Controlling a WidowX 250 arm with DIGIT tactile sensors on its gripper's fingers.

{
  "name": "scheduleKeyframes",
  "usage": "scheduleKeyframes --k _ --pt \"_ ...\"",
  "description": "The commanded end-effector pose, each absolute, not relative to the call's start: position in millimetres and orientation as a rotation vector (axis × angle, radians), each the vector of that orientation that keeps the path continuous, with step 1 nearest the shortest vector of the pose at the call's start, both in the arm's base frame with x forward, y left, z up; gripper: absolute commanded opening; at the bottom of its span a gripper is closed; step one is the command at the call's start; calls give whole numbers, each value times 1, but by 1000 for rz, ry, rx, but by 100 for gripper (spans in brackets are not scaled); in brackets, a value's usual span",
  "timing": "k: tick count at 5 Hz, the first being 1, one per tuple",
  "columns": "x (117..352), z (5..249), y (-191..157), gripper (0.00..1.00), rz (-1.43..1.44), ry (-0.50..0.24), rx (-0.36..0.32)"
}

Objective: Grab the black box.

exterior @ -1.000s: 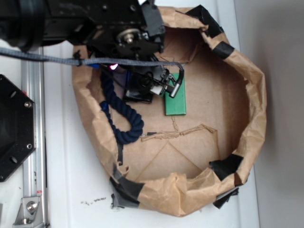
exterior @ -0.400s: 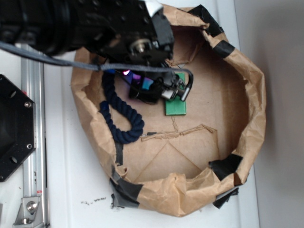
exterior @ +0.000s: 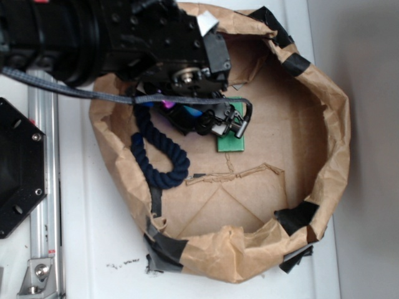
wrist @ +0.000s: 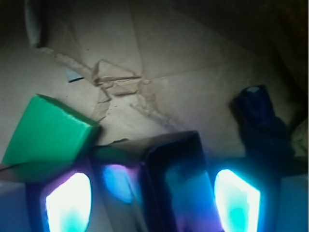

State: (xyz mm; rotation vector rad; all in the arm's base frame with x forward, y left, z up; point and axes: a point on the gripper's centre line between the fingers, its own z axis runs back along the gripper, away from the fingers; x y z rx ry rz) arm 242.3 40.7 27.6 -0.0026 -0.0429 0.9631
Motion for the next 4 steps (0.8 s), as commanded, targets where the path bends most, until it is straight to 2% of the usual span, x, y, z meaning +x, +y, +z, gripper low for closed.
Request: scheduleKeyframes --k 1,3,4 --pt "250 25 19 0 882 -28 -21" --pt "244 31 26 0 844 -31 -15" --pt "242 59 31 0 677 -82 2"
